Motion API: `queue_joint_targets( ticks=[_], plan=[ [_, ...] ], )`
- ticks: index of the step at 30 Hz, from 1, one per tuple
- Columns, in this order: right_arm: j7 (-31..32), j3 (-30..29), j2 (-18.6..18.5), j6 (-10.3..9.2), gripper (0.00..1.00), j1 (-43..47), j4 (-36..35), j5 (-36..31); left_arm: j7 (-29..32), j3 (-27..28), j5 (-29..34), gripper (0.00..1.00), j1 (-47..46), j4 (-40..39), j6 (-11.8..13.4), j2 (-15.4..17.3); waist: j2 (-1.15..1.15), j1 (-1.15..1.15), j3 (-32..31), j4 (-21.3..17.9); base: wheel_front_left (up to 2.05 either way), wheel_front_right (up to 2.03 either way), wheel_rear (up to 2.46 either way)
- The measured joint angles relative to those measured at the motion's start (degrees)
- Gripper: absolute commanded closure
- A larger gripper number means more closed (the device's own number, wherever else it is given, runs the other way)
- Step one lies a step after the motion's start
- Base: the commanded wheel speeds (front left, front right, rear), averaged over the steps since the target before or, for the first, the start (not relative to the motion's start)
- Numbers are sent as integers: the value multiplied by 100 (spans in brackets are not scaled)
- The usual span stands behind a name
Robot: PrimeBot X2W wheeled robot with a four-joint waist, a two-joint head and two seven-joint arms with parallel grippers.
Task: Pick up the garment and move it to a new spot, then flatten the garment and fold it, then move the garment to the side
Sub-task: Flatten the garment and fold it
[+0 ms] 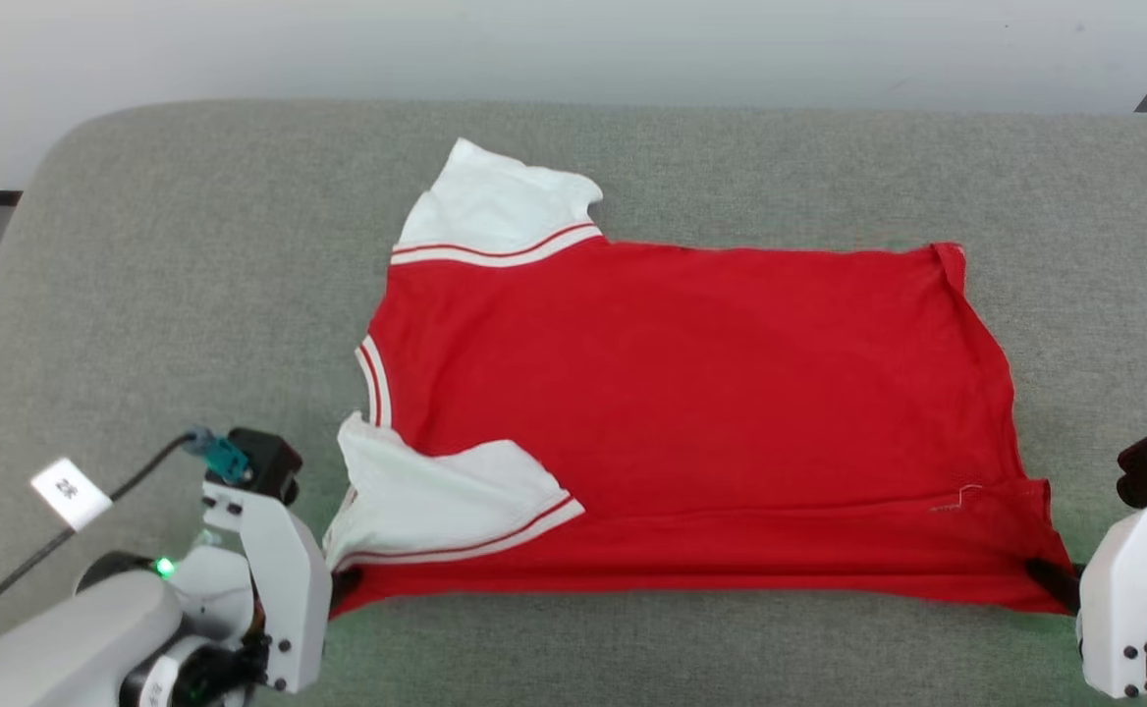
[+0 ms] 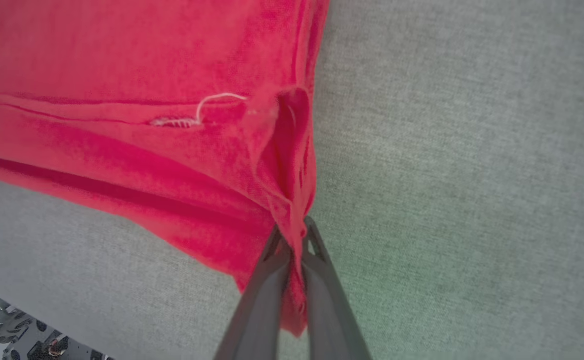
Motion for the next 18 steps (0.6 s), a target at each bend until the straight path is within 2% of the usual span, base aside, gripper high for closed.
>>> queue_joint_targets(
  ticks=[5, 6, 7, 8, 9, 10, 11, 12, 13, 14, 15, 18],
  plan=[
    [46, -96, 81, -1, 100, 127, -90, -26, 19, -54, -3, 98, 115, -186, 157, 54, 0, 0, 6, -14, 0, 0, 0],
    [38, -90, 111, -1, 100, 130, -87, -60, 19, -70, 4, 71, 132, -181, 179, 54, 0, 0, 9, -21, 0, 0, 0],
    [40, -86, 133, -1, 95, 130, -78, -75, 21, -77, 5, 68, 151, -164, 181, 48, 0, 0, 15, -27, 0, 0, 0],
    [40, -70, 153, -1, 84, 131, -66, -99, 24, -96, 7, 64, 165, -142, 181, 30, 0, 0, 21, -29, 0, 0, 0],
    [38, -37, 166, -1, 75, 132, -53, -123, 24, -116, 24, 52, 169, -110, 181, 10, 0, 0, 26, -31, 0, 0, 0],
    [20, -14, 175, -1, 64, 131, -35, -134, 24, -131, 45, 17, 168, -81, 181, -11, 0, 0, 31, -32, 0, 0, 0],
    [19, 12, 181, -1, 62, 131, -21, -145, 23, -132, 59, 4, 168, -46, 181, -35, 0, 0, 36, -33, 0, 0, 0],
    [13, 34, 192, -1, 55, 129, -10, -149, 24, -141, 67, 0, 167, -18, 187, -55, 0, 0, 39, -33, 0, 0, 0],
    [5, 55, 201, -1, 31, 128, -2, -158, 26, -146, 80, 0, 165, 10, 205, -70, 0, 0, 41, -32, 0, 0, 0],
    [-5, 64, 204, -1, 11, 122, 5, -159, 26, -147, 81, 0, 164, 32, 227, -82, 0, 0, 42, -32, 0, 0, 0],
    [-12, 71, 204, -1, 0, 114, 14, -159, 19, -130, 79, 0, 162, 56, 232, -96, 0, 0, 43, -32, 0, 0, 0],
    [-49, 58, 216, -2, 0, 102, 7, -163, 80, -132, 85, 0, 120, 69, 280, -77, 0, 0, 36, -42, 0, 0, 0]
  ],
)
